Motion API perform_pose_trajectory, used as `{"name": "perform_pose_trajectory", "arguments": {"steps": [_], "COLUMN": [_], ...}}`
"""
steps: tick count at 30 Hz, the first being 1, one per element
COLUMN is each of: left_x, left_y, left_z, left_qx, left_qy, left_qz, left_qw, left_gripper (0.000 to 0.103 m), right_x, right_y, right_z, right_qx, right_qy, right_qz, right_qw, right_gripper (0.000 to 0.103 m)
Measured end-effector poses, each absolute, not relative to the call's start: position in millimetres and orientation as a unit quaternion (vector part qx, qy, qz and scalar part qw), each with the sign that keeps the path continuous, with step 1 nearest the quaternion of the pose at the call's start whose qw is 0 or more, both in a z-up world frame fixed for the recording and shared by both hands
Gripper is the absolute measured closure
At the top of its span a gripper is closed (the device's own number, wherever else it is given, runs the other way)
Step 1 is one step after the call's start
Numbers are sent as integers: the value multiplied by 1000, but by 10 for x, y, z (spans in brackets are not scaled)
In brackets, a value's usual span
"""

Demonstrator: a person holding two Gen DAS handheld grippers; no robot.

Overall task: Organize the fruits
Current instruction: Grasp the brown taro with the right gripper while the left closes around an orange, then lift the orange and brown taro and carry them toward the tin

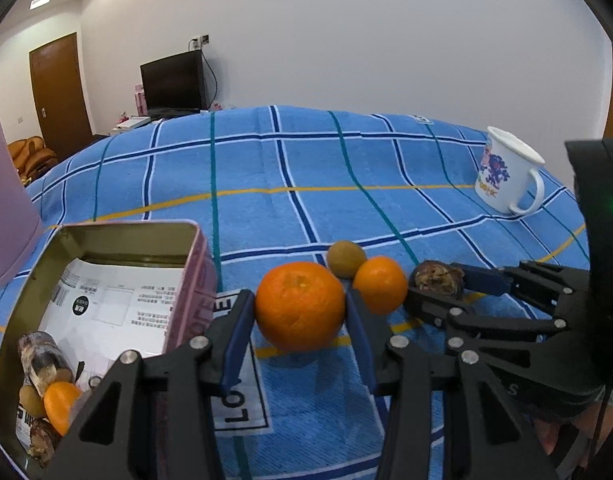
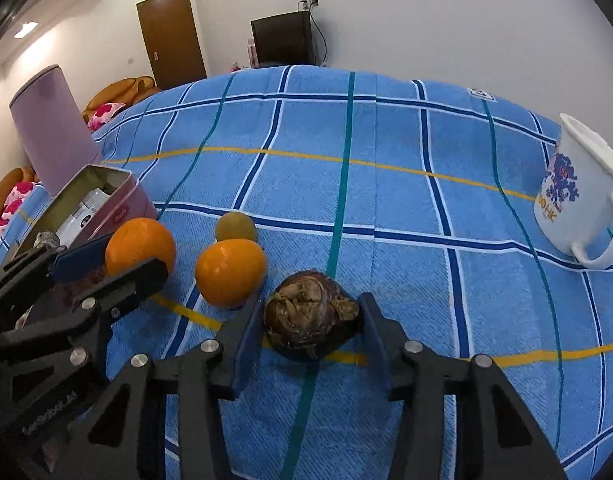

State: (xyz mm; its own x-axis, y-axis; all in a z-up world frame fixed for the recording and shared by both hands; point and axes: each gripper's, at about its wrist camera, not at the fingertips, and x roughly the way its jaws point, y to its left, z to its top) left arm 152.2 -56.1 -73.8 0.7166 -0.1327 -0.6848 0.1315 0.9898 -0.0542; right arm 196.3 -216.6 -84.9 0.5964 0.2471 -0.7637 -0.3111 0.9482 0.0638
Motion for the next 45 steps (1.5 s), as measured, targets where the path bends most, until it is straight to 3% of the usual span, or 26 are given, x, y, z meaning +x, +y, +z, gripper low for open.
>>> {"name": "perform_pose_trajectory", "arguments": {"steps": [45], "left_x": [1230], "left_y": [-557], "left_z": [-540], "left_qx": [14], "left_qy": [286], "left_qz": [-69], "left_qw": [956], "left_gripper": [55], "right_x": [1359], "right_y": [-2236], "right_z": [-450], "right_qx": [-29], "right_qy": [264], "right_qz": [188], "right_qw": [946], "right_gripper": [55]}}
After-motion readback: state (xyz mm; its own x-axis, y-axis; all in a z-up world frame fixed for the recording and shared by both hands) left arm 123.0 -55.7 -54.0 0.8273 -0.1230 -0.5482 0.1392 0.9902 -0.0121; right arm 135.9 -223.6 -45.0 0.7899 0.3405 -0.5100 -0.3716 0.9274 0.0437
